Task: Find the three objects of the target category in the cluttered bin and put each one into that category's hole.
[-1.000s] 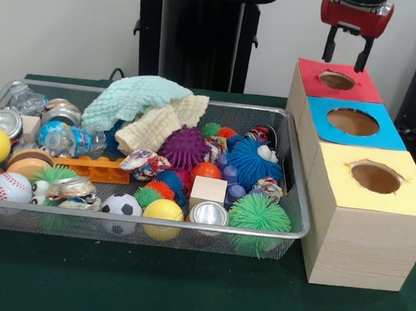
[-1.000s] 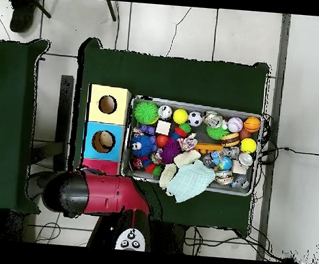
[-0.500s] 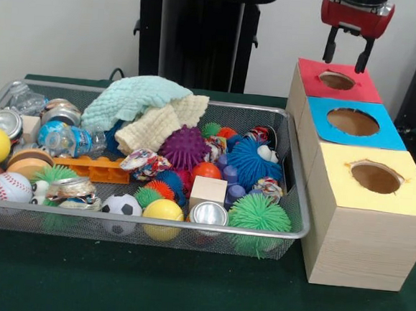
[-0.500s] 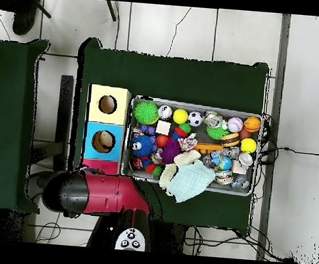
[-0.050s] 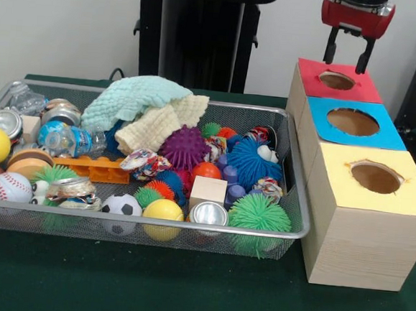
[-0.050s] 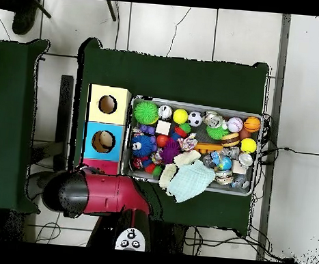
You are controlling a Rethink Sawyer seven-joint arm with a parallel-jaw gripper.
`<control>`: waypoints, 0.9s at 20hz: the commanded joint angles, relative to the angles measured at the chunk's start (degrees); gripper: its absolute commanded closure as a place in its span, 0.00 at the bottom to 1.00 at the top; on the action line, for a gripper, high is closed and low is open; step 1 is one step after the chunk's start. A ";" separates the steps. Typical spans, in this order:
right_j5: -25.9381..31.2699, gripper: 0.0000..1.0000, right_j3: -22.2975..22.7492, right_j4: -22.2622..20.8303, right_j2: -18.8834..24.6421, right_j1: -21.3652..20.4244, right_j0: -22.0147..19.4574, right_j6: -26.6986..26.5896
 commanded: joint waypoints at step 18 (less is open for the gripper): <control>-0.14 0.00 -7.97 -3.58 2.70 2.03 -6.35 -0.95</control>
